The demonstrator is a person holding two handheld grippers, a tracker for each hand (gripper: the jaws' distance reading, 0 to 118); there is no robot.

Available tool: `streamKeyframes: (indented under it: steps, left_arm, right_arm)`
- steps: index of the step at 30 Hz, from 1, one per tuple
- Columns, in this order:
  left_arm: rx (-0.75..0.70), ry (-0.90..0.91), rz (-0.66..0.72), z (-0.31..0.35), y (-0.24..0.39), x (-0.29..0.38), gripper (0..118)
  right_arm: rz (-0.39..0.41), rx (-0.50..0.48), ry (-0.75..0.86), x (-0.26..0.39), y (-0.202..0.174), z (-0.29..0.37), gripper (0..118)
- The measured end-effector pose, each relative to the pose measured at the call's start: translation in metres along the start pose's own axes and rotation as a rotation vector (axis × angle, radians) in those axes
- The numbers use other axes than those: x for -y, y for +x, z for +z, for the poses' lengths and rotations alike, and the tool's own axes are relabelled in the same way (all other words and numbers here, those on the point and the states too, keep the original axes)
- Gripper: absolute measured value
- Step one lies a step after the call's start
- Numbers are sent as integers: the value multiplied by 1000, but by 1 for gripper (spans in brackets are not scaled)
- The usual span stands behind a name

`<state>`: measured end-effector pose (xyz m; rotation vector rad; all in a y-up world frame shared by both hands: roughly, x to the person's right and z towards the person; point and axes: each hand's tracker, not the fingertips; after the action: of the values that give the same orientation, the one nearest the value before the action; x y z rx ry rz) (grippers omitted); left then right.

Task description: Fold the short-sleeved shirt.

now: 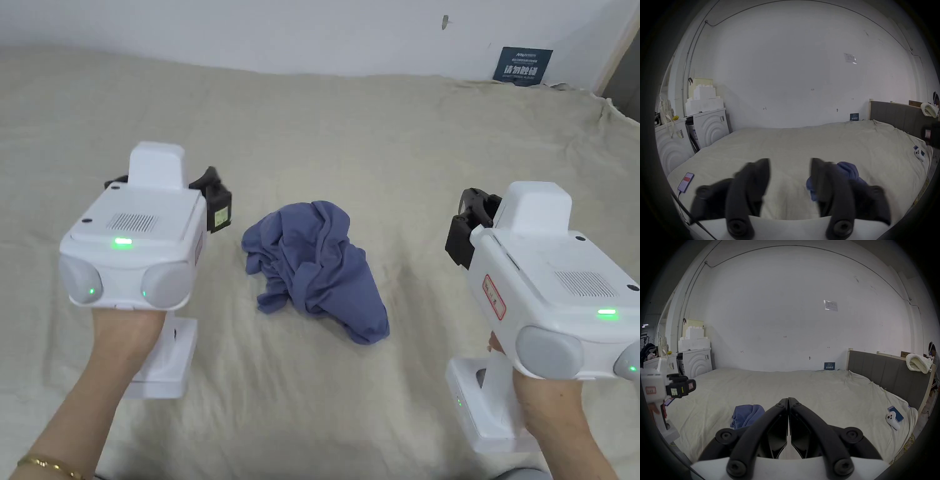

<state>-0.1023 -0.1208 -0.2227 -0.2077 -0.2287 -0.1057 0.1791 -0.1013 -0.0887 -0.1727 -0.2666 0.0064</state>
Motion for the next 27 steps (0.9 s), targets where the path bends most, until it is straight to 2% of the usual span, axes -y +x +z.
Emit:
streamKeyframes:
  steps: [4, 5, 27]
  left_arm:
    - [11, 2, 45, 9, -6, 18, 3]
    - [10, 3, 39, 12, -6, 21, 0]
    - [51, -38, 65, 22, -2, 28, 0]
  right_arm:
    - [1, 4, -7, 6, -4, 1, 0]
    - [-3, 6, -13, 8, -4, 1, 0]
    - [-6, -8, -37, 27, -2, -4, 0]
